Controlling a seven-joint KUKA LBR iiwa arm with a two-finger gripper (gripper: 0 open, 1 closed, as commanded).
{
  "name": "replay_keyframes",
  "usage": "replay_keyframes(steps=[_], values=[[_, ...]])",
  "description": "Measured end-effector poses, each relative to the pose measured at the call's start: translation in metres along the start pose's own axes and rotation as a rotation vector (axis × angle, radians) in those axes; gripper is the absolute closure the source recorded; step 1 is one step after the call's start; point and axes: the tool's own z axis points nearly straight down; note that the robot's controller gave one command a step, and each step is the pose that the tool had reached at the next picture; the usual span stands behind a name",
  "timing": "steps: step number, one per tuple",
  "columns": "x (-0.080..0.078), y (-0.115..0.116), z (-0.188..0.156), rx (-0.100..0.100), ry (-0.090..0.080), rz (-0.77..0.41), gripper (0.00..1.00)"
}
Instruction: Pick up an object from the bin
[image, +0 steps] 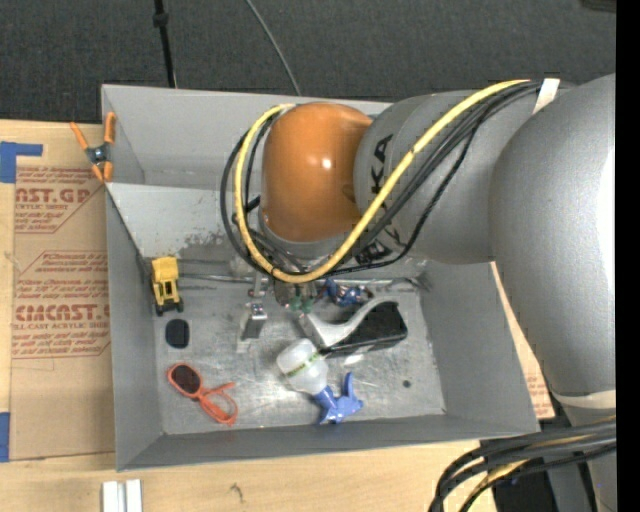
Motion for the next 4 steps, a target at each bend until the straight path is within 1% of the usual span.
replay_keyframes(steps=[1, 2, 3, 4], values=[[-0.009, 0.017, -0.001, 0.003, 0.001, -0.071, 0.0], [0.03, 0.046, 0.01, 0.0, -0.001, -0.265, 0.0], [0.064, 0.025, 0.005, -0.001, 0.001, -0.551, 0.0], [0.071, 0.031, 0.035, 0.001, -0.006, -0.561, 0.0]])
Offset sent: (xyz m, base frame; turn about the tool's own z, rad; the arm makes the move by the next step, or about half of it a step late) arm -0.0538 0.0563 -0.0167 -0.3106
